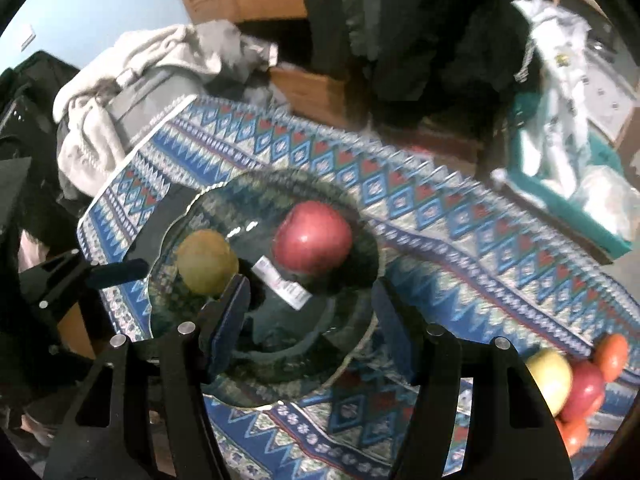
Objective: Organize fruits
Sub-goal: 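Open both tools and withdraw them from the bowl toward the fruit cluster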
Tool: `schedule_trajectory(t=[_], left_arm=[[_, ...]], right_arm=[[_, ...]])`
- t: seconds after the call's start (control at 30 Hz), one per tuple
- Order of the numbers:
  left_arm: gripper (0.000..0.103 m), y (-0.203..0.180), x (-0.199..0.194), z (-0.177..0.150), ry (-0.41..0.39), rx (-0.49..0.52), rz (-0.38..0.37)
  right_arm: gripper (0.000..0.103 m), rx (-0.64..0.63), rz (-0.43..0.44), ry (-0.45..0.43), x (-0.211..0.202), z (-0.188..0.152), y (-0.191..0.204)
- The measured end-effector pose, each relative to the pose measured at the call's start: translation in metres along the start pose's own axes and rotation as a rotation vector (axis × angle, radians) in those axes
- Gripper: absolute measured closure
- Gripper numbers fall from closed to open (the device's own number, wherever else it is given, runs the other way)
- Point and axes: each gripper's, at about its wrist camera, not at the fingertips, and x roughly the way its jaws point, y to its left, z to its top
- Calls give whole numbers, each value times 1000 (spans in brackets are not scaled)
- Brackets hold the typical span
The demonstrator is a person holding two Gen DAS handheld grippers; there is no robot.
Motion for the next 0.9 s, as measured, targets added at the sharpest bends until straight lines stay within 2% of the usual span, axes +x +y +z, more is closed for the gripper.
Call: schedule_trajectory(t=[0.2,0.47,0.9], left_arm=[[18,-13,-25,10,-49,-11,-59],[18,-46,-49,20,-88,23,-119],[17,-106,-77,30,-140,119,-169]], right_arm=[[35,16,-62,-69,-38,-2,-19],[28,84,-104,-132,-88,-12,-51],[25,157,-182,-196,-158,-49,-98]])
